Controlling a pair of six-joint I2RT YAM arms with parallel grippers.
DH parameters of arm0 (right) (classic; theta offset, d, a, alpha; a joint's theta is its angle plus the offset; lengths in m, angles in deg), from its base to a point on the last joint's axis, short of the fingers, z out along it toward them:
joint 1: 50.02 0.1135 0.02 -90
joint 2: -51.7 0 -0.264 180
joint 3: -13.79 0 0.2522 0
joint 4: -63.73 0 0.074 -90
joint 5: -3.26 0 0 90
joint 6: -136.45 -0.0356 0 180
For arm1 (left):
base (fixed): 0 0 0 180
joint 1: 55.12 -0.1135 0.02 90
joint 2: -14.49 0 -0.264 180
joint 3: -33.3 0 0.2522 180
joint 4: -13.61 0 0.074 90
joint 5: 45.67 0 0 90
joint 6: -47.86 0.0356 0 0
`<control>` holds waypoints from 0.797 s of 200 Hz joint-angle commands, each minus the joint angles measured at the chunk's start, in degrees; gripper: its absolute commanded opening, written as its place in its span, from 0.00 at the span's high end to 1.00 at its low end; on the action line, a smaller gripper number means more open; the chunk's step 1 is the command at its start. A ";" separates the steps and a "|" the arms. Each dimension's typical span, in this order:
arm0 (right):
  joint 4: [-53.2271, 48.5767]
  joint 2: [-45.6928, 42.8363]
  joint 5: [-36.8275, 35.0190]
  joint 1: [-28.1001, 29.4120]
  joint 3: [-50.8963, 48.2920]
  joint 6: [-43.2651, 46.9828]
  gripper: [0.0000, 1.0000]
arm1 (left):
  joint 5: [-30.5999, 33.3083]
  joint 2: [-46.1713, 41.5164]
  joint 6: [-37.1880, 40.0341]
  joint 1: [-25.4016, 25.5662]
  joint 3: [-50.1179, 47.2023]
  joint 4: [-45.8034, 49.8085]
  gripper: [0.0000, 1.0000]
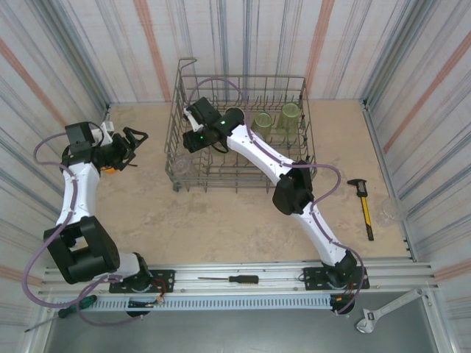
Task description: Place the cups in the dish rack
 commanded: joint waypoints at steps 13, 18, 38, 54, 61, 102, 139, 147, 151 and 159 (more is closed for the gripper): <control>-4.06 3.67 -7.36 1.48 5.11 5.78 0.88 | -1.09 -0.74 -0.48 -0.50 -0.81 -0.33 0.01; -4.38 3.99 -8.23 1.70 5.47 6.38 0.87 | -1.18 -0.69 -0.49 -0.42 -0.75 -0.35 0.02; -4.26 4.77 -9.86 2.03 5.60 7.65 0.83 | -1.18 -0.79 -0.49 -0.43 -0.83 -0.42 0.01; -4.14 5.09 -10.00 2.05 5.60 7.80 0.72 | -1.12 -0.85 -0.49 -0.44 -0.84 -0.42 0.01; -4.07 5.18 -9.87 2.04 5.60 7.65 0.64 | -1.17 -0.89 -0.57 -0.42 -0.87 -0.42 0.01; -2.35 4.87 -8.65 1.93 5.60 6.67 0.38 | -1.20 -0.89 -0.58 -0.45 -0.96 -0.55 0.01; -1.08 4.40 -7.22 1.65 5.60 5.62 0.22 | -1.35 -0.96 -0.68 -0.46 -0.97 -0.50 0.01; -0.85 4.34 -6.78 1.59 5.64 5.37 0.21 | -1.36 -0.98 -0.68 -0.44 -0.97 -0.56 0.01; -0.75 4.30 -6.61 1.59 5.60 5.20 0.19 | -1.38 -0.98 -0.66 -0.45 -0.97 -0.63 0.01; -0.51 4.13 -6.05 1.49 5.65 4.77 0.17 | -1.36 -0.98 -0.67 -0.48 -0.97 -0.59 0.01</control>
